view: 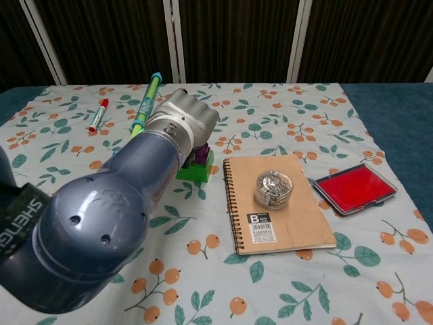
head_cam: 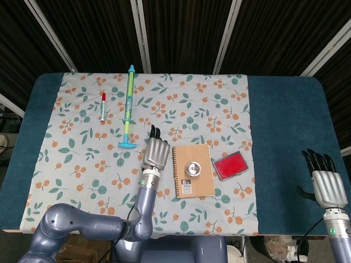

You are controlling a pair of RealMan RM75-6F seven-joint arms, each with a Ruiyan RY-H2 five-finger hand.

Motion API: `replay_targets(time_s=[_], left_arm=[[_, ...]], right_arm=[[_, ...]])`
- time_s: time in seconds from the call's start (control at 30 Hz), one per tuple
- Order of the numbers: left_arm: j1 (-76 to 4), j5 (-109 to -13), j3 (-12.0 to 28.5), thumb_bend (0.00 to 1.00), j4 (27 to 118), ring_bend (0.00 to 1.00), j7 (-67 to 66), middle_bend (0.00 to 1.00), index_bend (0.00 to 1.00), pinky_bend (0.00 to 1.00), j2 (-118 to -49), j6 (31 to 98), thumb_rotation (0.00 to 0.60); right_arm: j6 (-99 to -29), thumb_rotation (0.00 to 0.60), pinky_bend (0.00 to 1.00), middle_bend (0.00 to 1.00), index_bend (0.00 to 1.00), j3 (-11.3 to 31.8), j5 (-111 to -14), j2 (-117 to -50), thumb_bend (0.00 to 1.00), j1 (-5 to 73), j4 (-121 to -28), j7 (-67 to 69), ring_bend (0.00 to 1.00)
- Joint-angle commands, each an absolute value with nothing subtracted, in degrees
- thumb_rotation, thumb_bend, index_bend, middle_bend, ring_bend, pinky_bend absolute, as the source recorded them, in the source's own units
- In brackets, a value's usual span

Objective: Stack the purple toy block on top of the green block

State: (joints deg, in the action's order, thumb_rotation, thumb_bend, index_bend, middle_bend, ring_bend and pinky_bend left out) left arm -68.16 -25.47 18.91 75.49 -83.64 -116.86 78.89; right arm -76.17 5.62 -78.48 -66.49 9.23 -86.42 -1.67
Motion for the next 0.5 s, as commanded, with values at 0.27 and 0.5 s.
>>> replay_targets(time_s=[0.27, 0.5], left_arm=[[-67.64, -25.93, 18.39, 0.44, 74.41, 0.1, -84.14, 0.52, 0.56, 0.0, -117.33, 78.56, 0.6], [-67.05, -26.39, 17.82, 0.44, 73.27, 0.1, -83.98, 0.52, 0.56, 0.0, -117.73, 77.85, 0.6]], right_arm=[[-76.4, 0.6, 0.0, 0.06, 0.02, 5.67, -78.48, -66.39, 0.22, 9.13, -86.5, -1.58, 0.09], [-76.32, 0.6, 0.0, 0.06, 0.02, 5.67, -78.38, -66.45, 0.22, 9.16, -86.44, -1.78, 0.09]])
